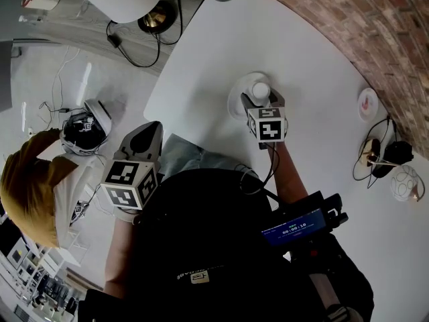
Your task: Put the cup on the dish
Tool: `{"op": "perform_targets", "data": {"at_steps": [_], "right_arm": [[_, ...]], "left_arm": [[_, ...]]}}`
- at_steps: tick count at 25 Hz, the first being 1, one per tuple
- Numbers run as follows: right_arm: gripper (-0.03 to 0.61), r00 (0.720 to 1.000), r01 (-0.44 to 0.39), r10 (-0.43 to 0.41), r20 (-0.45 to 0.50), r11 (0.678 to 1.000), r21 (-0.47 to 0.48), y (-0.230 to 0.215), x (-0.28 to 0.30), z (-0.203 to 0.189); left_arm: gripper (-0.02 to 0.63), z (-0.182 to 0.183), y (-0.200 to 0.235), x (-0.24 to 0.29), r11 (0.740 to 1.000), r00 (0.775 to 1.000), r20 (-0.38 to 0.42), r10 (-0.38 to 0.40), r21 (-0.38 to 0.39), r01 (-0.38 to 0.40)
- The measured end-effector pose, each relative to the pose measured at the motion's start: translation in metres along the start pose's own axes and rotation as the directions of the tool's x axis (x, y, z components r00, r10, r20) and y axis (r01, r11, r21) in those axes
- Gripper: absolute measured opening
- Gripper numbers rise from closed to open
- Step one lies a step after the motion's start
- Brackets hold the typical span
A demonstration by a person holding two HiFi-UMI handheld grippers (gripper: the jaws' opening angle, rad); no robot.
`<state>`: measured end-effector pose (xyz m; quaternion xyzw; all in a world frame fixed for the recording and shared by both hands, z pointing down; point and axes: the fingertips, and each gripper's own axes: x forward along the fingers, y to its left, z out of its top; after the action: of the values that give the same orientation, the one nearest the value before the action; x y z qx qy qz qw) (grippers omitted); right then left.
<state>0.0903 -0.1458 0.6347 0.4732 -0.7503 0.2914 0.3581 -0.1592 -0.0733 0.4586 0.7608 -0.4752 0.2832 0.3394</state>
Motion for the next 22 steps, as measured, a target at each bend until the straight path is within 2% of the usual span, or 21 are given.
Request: {"op": "perform_targets", "data": {"at_steps": [9, 22], "right_arm": [[0.305, 0.999, 0.034, -0.035, 0.027, 0.999, 0.026, 0.003, -0.018, 0.0], [0.305, 0.992, 0.059, -0.067, 0.107, 0.995, 0.084, 0.008, -0.06, 0.011]], "left_arm": [[0.006, -0.006, -0.003, -0.012, 1.0, 1.0, 0.017, -0.011, 0.025, 0.01], [0.006, 0.002, -0.009, -0.019, 0.993, 0.996, 0.047, -0.069, 0.097, 0.065]]}}
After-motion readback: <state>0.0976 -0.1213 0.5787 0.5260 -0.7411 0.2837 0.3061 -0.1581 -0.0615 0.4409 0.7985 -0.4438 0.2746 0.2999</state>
